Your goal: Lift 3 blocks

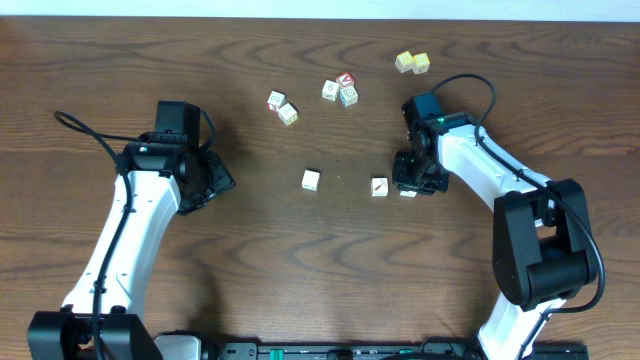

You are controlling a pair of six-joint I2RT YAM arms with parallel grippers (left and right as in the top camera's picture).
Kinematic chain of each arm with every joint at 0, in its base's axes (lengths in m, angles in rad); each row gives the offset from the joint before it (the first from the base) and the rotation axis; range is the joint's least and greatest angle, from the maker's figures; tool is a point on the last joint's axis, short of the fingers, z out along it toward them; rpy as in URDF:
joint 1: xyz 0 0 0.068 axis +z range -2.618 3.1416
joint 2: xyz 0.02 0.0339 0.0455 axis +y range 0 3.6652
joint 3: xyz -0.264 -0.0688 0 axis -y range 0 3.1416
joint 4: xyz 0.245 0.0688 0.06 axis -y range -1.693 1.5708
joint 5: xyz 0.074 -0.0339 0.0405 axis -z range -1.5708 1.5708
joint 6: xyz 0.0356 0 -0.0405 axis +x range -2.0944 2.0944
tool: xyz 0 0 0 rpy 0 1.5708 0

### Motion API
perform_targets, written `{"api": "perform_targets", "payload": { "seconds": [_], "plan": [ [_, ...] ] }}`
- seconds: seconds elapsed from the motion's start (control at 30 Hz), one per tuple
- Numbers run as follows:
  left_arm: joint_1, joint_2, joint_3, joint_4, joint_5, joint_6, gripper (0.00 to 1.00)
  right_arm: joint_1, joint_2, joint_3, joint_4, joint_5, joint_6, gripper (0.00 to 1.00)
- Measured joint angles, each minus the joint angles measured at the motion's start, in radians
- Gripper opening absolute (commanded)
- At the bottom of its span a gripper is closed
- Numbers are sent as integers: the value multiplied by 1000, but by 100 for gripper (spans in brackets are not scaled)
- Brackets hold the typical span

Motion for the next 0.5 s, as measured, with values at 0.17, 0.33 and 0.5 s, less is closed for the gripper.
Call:
{"api": "perform_targets", "payload": {
  "seconds": [0.17, 0.33, 0.5],
  "plan": [
    [0, 0, 0, 0, 0, 0, 60, 0, 0, 0, 0, -8, -50, 17],
    [0, 0, 0, 0, 0, 0, 60, 0, 0, 0, -1, -51, -90, 18],
    [0, 0, 0, 0, 0, 0, 60, 0, 0, 0, 0, -88, -106, 18]
  ]
}}
